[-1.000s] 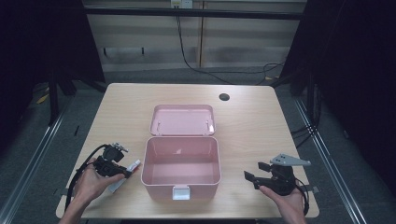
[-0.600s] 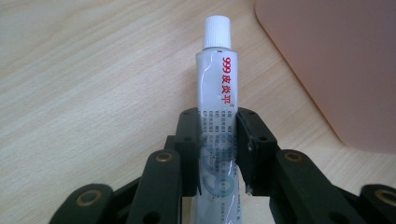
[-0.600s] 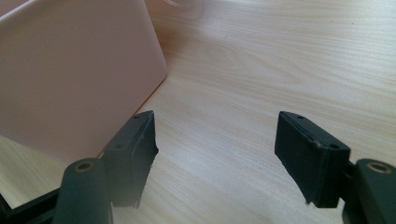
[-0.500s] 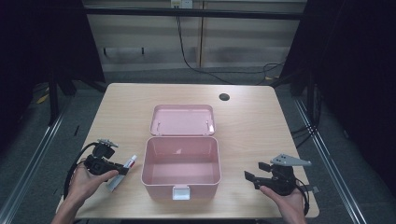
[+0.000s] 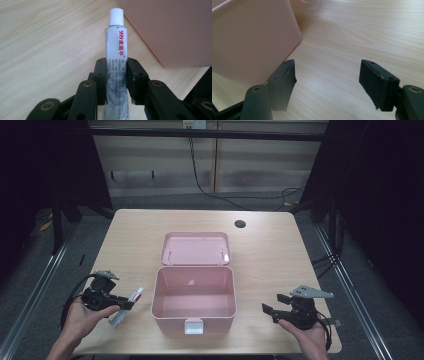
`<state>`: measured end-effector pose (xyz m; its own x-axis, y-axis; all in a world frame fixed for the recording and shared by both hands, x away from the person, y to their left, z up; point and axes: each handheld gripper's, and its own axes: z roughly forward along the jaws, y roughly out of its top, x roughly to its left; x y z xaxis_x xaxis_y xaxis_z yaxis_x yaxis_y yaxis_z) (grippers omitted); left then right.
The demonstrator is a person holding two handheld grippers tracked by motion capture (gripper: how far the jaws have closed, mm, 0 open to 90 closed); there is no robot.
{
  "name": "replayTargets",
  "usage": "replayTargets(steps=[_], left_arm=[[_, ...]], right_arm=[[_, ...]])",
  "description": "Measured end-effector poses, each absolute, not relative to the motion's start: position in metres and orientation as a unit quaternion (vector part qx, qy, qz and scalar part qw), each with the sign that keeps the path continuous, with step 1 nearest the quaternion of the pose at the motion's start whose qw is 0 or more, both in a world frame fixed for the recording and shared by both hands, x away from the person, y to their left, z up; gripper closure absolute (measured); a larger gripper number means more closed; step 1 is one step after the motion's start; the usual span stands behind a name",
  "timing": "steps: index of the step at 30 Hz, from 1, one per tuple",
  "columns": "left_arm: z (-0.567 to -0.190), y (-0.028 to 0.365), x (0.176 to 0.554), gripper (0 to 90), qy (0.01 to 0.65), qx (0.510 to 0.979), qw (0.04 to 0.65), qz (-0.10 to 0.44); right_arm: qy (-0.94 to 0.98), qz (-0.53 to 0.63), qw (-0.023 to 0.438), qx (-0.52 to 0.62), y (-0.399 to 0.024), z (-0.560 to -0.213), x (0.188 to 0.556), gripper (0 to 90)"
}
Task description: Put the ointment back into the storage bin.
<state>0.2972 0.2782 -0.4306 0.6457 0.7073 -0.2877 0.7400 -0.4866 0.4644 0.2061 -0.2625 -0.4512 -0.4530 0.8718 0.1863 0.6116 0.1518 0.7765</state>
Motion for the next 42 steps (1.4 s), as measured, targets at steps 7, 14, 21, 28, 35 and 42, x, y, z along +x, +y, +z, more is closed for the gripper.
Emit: replayTargets(steps=[7, 14, 21, 28, 35, 42], left_arm=[[-0.422, 0.28, 0.292, 71.6, 0.426, 0.86, 0.281, -0.021], [-0.409, 0.283, 0.289, 71.4, 0.413, 0.864, 0.288, -0.018], [-0.403, 0.287, 0.287, 71.5, 0.42, 0.856, 0.3, -0.027], [-0.394, 0.287, 0.285, 71.4, 0.399, 0.862, 0.31, -0.032], [-0.379, 0.286, 0.286, 71.4, 0.388, 0.865, 0.316, -0.034], [-0.368, 0.284, 0.284, 71.4, 0.374, 0.868, 0.326, -0.035]], right_arm=[[0.742, 0.422, 0.154, 0.498, -0.262, -0.451, 0.206, 27.8], [0.745, 0.423, 0.152, 0.493, -0.261, -0.451, 0.206, 24.7], [0.739, 0.425, 0.154, 0.499, -0.261, -0.451, 0.207, 19.8], [0.738, 0.426, 0.155, 0.499, -0.26, -0.45, 0.206, 16.1], [0.738, 0.424, 0.153, 0.502, -0.262, -0.451, 0.208, 16.3], [0.74, 0.423, 0.15, 0.501, -0.261, -0.451, 0.208, 16.8]])
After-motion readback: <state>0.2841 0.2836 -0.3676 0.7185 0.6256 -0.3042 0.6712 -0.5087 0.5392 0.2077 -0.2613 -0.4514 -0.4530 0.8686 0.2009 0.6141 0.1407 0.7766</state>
